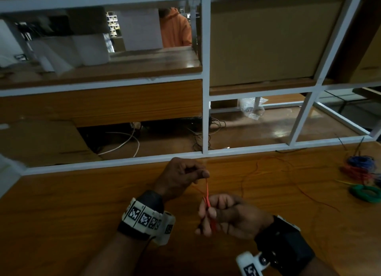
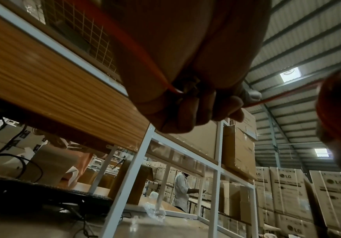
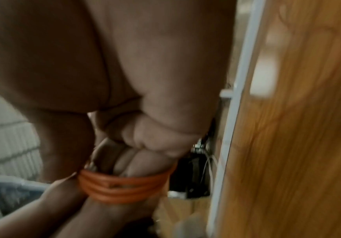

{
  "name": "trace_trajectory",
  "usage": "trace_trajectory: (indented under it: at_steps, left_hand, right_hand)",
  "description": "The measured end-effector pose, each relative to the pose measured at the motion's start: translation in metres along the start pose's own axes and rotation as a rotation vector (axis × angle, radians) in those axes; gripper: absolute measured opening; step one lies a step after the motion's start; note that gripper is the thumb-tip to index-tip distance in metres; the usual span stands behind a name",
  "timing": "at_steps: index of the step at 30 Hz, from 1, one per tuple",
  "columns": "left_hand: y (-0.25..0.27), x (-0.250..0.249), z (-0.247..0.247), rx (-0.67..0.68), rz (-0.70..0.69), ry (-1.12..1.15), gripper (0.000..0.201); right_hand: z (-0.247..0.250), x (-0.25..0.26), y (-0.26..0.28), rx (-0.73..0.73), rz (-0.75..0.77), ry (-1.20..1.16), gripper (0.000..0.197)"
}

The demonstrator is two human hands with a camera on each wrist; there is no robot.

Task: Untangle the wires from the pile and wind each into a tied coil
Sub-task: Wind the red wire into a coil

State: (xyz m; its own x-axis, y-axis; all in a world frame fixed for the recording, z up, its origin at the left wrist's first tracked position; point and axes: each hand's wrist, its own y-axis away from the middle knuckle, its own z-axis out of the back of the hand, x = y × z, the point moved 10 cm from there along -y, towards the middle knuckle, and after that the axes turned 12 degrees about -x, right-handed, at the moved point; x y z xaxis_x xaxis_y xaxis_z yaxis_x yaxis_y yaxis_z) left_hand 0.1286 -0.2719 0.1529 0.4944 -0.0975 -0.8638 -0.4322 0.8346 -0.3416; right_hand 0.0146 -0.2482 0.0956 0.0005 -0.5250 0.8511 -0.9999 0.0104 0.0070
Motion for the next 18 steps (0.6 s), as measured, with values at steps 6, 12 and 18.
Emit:
trace_trajectory:
  at_steps: [6, 12, 18]
  left_hand:
    - [0.009, 0.004, -0.007, -0.12, 0.111, 0.285, 0.027]
    - [0.032, 0.045, -0.032, -0.104, 0.252, 0.085, 0.027]
    - [0.08, 0.076, -0.014, -0.107, 0.479, 0.074, 0.011]
  right_hand:
    - [-0.02, 0.05, -0.012, -0.003, 0.16, -0.559, 0.02]
    - [0.033, 0.08, -0.019, -0.522, 0.434, -0.716, 0.02]
    - [0.105, 0.107, 0.022, -1.236, 0.529, 0.827, 0.014]
